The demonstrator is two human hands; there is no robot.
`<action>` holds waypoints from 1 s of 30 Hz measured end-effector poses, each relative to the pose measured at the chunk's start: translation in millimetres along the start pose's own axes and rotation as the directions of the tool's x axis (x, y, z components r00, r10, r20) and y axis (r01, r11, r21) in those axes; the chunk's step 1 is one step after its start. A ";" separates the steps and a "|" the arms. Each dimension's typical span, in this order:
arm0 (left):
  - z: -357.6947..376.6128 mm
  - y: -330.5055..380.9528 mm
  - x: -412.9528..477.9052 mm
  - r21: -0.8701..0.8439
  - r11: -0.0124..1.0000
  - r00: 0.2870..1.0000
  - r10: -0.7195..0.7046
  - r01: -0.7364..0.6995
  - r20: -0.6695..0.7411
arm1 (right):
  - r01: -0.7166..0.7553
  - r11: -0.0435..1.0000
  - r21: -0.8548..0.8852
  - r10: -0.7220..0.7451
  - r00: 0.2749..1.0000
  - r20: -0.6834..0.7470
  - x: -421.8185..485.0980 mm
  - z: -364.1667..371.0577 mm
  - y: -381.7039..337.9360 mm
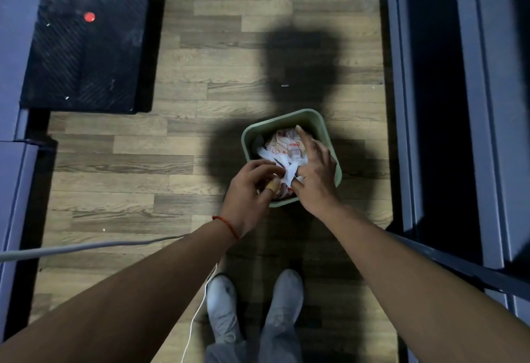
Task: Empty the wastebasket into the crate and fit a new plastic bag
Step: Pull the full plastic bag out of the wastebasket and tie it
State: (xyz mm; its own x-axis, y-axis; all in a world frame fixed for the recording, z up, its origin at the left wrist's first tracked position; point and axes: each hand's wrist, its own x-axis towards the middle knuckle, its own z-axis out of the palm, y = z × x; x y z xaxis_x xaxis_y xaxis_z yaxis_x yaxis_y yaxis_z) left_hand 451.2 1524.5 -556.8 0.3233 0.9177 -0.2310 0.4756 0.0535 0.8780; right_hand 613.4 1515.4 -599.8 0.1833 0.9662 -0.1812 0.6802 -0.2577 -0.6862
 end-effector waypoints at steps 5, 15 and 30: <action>3.4 3.2 5.1 -0.161 0.985 0.995 -0.068 0.055 -0.072 | 0.063 0.998 -0.020 -0.063 0.998 -0.004 -0.6 3.2 -4.8; -31.2 -10.3 6.3 0.649 0.727 0.969 -0.234 0.225 -0.074 | 0.083 0.986 -0.142 -0.095 0.993 -0.077 4.8 -25.9 -10.4; -102.6 58.2 -19.8 0.679 0.653 0.927 -0.360 0.334 -0.110 | 0.201 0.980 -0.004 -0.199 0.965 -0.169 -17.8 -125.5 -134.7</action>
State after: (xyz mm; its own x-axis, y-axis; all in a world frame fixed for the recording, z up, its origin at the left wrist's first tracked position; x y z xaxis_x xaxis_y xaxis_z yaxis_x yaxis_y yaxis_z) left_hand 388.6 1549.8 -458.1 0.0388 0.8741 -0.4841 0.9745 0.0741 0.2119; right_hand 607.6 1532.6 -415.7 0.1614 0.9836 0.0803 0.7063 -0.0583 -0.7055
